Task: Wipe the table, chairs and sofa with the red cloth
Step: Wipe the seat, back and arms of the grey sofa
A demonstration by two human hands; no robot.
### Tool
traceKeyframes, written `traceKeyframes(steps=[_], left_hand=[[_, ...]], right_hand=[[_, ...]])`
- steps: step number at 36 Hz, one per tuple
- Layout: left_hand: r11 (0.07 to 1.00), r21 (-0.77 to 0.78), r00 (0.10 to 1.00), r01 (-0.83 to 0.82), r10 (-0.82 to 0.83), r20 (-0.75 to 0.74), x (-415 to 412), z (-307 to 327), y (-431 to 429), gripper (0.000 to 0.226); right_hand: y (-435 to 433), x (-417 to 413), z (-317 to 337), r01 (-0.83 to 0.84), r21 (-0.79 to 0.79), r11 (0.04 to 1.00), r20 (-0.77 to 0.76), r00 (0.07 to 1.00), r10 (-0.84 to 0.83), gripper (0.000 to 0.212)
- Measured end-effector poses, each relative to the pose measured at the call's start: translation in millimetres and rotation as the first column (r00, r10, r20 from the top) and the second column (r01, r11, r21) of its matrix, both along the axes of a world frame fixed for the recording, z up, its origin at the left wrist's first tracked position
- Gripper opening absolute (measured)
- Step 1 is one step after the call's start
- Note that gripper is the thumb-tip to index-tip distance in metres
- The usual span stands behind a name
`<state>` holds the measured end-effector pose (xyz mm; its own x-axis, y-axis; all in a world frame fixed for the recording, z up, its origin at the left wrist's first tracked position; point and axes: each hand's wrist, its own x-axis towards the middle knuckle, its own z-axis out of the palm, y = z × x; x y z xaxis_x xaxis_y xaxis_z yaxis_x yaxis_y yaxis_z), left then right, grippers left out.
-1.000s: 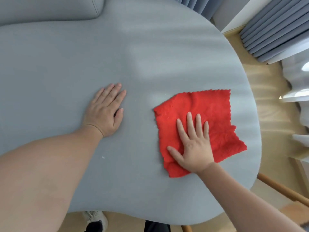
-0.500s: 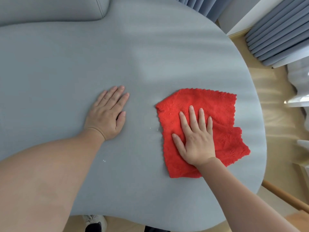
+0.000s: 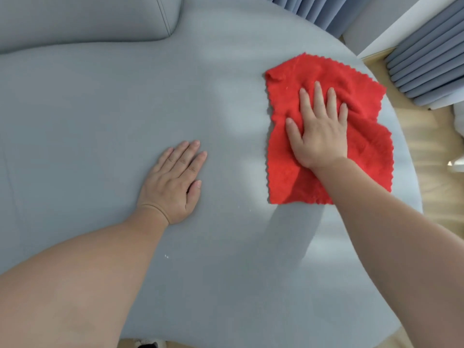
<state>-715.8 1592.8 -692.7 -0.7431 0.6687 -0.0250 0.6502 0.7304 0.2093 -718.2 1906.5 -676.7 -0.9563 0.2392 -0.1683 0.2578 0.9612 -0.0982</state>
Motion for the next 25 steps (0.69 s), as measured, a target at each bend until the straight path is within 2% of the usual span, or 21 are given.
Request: traceKeyframes(steps=[7,11,16,25], left_hand=[[1.0,0.01,1.0,0.002,-0.002,-0.006,-1,-2,0,0.054],[0.999,0.046,1.0,0.006,-0.005,-0.011,-1,-4,-1,0.053],[0.999,0.041,1.0,0.005,-0.005,-0.004,0,-3,-1,0.053],[0.999,0.04,1.0,0.014,-0.014,-0.004,-1,0,-1,0.053]], right_hand=[[23,-76,-2,0.072,0.016,0.997,-0.019,0.997,-0.072,0.066],[24,-84,-3,0.072,0.04,0.997,-0.026,0.997,-0.071,0.065],[19,-73,2,-0.017,0.03,0.999,0.009,1.0,0.017,0.069],[-11,-20,9,-0.282,-0.017,0.959,0.094,0.955,0.283,0.09]])
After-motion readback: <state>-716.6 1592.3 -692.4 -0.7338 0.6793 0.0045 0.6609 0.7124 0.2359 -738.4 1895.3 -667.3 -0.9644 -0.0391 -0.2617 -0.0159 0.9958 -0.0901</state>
